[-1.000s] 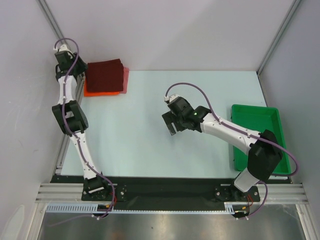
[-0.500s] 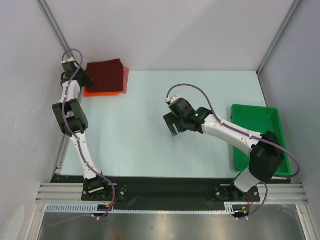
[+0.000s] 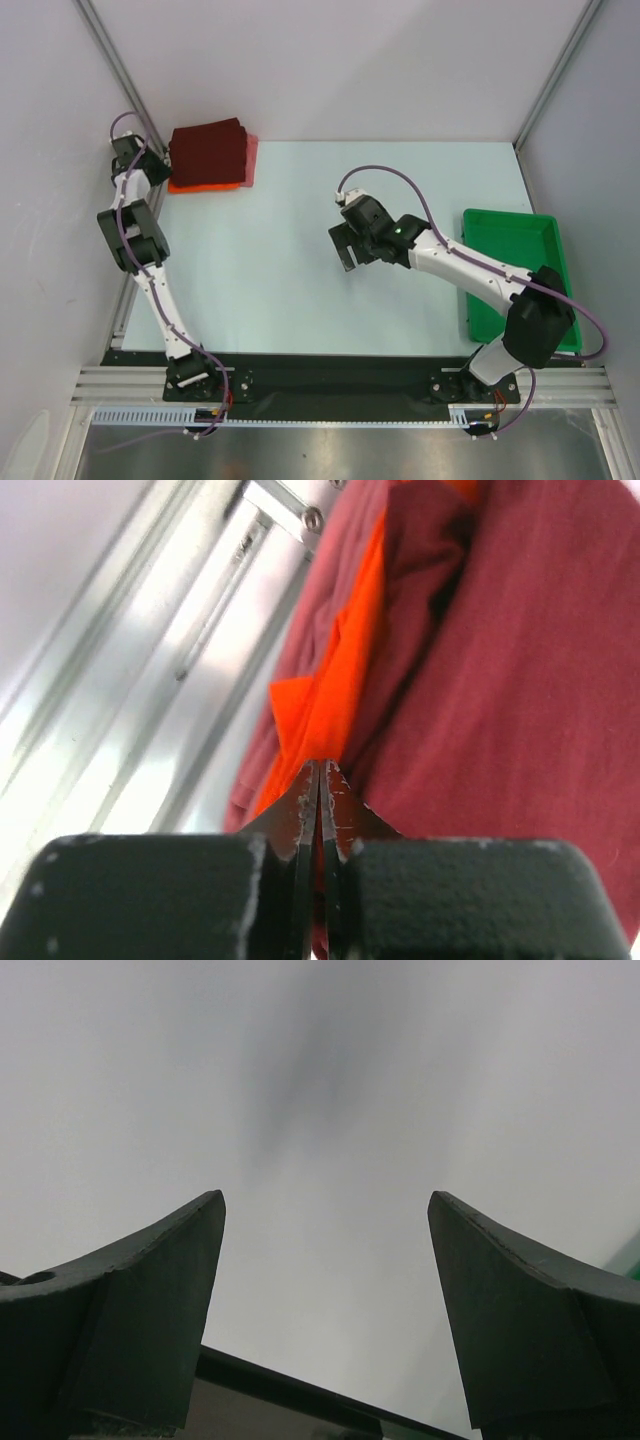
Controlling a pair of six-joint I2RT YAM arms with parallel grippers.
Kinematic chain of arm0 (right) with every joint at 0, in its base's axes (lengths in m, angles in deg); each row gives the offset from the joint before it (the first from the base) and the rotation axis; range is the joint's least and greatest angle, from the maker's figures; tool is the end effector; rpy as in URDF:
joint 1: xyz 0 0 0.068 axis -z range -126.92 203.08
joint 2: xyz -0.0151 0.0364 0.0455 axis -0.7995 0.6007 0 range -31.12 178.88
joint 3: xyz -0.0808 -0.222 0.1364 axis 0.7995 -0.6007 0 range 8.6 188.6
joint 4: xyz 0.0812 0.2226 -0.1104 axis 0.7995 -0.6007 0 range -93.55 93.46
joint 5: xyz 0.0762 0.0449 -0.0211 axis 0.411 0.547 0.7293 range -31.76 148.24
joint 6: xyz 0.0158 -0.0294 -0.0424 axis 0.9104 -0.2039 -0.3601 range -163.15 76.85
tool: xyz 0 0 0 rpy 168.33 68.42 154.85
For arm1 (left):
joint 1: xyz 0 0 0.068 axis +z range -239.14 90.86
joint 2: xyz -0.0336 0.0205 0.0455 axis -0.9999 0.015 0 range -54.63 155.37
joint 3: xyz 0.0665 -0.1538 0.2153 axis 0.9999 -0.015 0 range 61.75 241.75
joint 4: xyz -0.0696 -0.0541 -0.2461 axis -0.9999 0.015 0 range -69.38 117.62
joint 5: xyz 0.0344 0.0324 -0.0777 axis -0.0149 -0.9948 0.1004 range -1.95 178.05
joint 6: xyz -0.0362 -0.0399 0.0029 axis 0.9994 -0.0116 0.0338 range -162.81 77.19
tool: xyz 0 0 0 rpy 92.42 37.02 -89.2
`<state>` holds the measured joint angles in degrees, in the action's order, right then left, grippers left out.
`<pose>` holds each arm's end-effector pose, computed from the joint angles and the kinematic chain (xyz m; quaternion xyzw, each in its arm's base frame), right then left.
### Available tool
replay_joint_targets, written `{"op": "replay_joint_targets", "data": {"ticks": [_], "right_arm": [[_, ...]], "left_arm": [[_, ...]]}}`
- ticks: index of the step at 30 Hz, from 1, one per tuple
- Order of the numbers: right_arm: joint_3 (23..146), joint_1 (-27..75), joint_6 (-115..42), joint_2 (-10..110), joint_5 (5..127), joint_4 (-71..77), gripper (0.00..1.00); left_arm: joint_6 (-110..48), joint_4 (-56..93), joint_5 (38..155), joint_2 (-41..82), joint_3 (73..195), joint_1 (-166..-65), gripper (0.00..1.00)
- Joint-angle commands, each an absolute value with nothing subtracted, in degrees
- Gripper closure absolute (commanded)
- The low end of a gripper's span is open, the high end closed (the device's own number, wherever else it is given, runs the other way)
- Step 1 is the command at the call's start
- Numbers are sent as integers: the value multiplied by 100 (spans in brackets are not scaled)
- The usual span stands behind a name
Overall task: Fold and stack the t-shirts
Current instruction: Neatly place the folded tshirt to the corner
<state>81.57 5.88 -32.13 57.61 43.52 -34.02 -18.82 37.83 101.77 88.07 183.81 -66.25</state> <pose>0.2316 0.2368 0.2817 -0.2538 0.9072 0.0459 0.3324 0.5249 0.2125 0.1766 -0.3066 0.8391 -0.1114 0.4353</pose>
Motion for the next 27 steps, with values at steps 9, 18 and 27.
{"op": "replay_joint_targets", "data": {"ticks": [9,18,27], "right_arm": [[7260,1853,-1601,4852,5752,-2030,13],[4924,2583,-467,3720,6799,1036,12],[1348,2155,1713,2128,6020,3544,0]], "left_arm": [[-1266,3538,10219,4973,15309,-8042,83],[-950,3082,11099,1470,11619,-9959,56],[-925,3311,12012,-1339,8884,-10302,41]]}}
